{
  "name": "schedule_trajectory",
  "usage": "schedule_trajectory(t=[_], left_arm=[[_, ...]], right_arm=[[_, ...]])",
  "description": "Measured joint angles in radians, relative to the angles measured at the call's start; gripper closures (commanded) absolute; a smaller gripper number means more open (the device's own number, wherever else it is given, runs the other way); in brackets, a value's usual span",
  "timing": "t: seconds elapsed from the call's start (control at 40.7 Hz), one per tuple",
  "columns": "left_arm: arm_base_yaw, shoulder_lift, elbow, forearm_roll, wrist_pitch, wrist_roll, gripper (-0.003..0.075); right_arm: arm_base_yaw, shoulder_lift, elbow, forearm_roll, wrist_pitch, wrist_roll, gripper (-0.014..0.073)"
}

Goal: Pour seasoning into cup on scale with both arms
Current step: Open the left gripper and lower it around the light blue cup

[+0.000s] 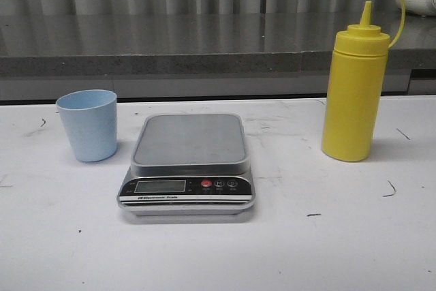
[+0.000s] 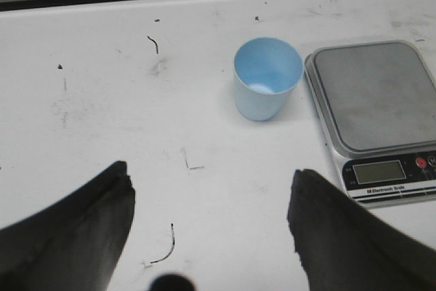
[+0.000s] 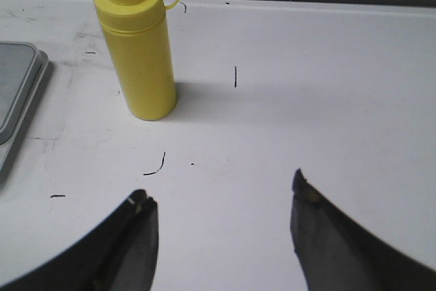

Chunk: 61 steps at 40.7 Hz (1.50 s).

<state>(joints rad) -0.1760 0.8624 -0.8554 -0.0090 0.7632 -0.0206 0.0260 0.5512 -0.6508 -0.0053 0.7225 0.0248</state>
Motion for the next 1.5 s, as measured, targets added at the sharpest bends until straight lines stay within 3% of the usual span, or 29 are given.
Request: schedule_trajectory(t=[0.393, 0.762, 1.033, 1.5], left_arm=[[-0.086, 0.330, -0.219, -0.003, 0.144, 0.004, 0.0246], [-0.084, 0.684, -0.461, 0.003, 0.193, 0.004, 0.0246], [-0.023, 0.902, -0.636, 0.001, 0.223, 0.004, 0.0246], [-0.003, 1.141, -0.770, -0.025, 0.218, 0.004, 0.0247]], right_arm=[[0.000, 0.000, 0.000, 0.000, 0.000, 0.000, 0.0139], [0.000, 0.000, 0.000, 0.000, 0.000, 0.000, 0.0139], [0.000, 0.000, 0.000, 0.000, 0.000, 0.000, 0.0139], [0.000, 0.000, 0.000, 0.000, 0.000, 0.000, 0.0139]])
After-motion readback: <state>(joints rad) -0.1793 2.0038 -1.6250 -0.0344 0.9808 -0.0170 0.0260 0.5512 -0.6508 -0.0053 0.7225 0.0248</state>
